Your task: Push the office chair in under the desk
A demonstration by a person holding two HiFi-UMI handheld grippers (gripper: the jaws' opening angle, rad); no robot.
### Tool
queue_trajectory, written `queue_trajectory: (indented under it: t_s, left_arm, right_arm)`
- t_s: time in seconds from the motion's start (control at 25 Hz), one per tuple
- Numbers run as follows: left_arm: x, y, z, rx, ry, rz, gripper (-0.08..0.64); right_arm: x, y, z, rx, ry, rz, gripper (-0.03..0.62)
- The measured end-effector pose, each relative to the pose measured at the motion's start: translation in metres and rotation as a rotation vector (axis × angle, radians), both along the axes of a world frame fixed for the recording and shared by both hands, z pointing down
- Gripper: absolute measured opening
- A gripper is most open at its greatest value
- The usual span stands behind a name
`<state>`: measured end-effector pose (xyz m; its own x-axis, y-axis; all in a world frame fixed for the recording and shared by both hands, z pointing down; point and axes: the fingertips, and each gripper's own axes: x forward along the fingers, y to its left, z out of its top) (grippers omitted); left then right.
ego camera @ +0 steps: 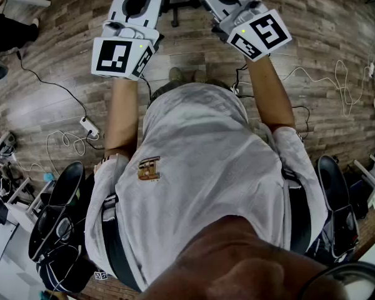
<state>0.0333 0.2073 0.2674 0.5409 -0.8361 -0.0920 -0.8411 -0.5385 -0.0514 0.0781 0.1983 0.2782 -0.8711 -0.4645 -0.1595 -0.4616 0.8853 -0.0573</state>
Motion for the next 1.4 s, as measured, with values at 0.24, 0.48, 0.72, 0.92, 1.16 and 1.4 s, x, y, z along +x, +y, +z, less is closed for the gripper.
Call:
queue_trajectory:
  t_s: [0.24, 0.48, 0.72, 0.92, 1.16, 1.4]
  left_arm:
    - [-0.004, 0.001, 0.000, 0.001, -0.002, 0.007, 0.020]
    - [-0.009, 0.000, -0.001, 0.006, -0.010, 0.017, 0.020]
    - [-0.006, -0.001, -0.003, 0.027, -0.051, 0.018, 0.020]
    - [-0.014, -0.010, -0.002, 0.055, -0.113, 0.004, 0.021]
    - [-0.024, -0.020, 0.009, 0.080, -0.260, -0.021, 0.040]
    - [-0.041, -0.041, 0.025, 0.075, -0.401, -0.031, 0.110]
  right_arm:
    - [-0.004, 0.000, -0.003, 0.011, 0.011, 0.007, 0.034]
    - [-0.011, 0.003, -0.004, 0.027, 0.030, 0.004, 0.034]
    - [-0.010, 0.003, -0.009, 0.054, 0.045, 0.011, 0.037]
    - [-0.013, -0.006, -0.007, 0.103, 0.124, 0.063, 0.037]
    - [-0.012, -0.015, -0.001, 0.171, 0.262, 0.117, 0.045]
    - [-0.011, -0.035, 0.016, 0.205, 0.401, 0.139, 0.108]
